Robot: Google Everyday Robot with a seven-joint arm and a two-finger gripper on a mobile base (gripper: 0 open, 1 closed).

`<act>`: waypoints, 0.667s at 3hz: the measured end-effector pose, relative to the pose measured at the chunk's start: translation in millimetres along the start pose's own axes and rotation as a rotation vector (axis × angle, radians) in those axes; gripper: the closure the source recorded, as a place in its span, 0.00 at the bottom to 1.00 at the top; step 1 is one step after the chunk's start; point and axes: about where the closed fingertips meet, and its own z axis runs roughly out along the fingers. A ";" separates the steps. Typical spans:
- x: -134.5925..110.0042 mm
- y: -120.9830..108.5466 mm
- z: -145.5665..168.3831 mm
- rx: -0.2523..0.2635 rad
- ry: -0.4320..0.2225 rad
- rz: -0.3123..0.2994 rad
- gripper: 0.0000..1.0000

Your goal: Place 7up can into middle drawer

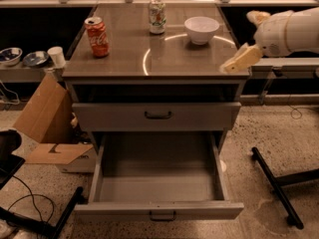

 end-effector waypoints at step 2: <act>-3.5 -0.1 7.9 0.000 -0.024 -0.010 0.00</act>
Offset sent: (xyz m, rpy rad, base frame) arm 0.0121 0.0079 0.0010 0.0274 -0.0530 0.0206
